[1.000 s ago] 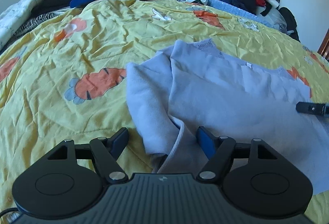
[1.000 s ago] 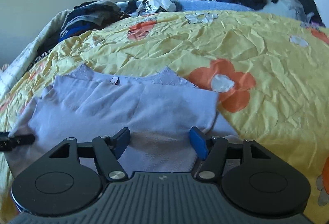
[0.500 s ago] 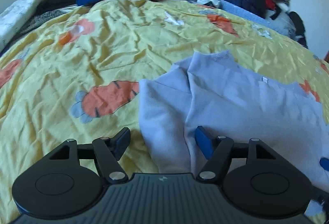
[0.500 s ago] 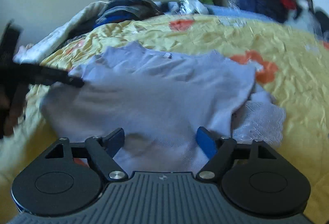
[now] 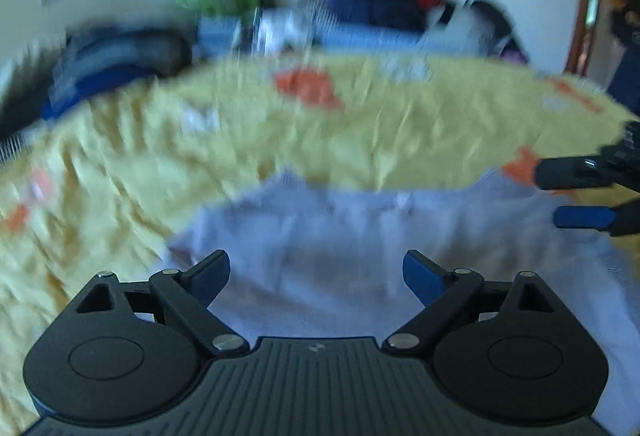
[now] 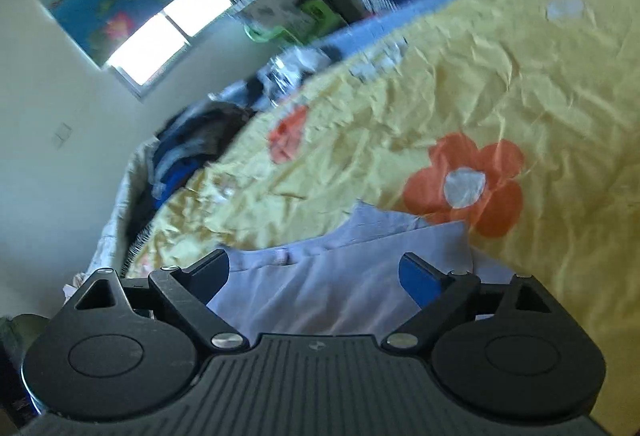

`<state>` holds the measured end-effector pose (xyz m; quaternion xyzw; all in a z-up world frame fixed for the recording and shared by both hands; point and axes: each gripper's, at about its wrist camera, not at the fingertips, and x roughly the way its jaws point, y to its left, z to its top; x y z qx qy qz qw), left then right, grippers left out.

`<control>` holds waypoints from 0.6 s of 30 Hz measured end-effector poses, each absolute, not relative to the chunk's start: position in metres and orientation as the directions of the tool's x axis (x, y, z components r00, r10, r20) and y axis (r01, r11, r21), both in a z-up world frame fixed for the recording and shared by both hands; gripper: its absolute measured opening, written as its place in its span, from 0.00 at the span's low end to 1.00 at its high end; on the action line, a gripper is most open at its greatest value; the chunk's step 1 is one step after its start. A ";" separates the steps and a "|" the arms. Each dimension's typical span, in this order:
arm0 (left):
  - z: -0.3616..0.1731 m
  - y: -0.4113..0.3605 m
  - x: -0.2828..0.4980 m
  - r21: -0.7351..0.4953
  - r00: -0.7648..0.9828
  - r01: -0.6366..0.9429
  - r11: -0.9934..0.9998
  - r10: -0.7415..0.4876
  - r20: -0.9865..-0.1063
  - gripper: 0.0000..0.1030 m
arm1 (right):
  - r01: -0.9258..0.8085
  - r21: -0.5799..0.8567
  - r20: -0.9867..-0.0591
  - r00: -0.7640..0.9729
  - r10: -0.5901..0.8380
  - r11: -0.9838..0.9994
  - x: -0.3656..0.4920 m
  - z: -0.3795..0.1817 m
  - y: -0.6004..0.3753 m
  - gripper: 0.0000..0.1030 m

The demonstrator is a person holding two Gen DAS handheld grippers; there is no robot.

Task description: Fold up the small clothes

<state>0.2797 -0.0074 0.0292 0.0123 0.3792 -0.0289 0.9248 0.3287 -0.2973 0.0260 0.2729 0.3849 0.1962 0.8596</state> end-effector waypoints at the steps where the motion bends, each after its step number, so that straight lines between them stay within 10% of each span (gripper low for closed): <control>1: 0.020 -0.005 0.289 -0.011 0.679 0.052 0.999 -0.043 -0.733 0.92 | -0.104 0.619 -0.574 0.616 0.539 0.778 0.332 0.019 -0.298 0.87; 18: 0.038 -0.014 0.186 0.162 0.784 -0.031 0.986 0.125 -0.609 1.00 | -0.305 0.281 -0.601 0.683 0.415 0.910 0.208 0.051 -0.262 0.87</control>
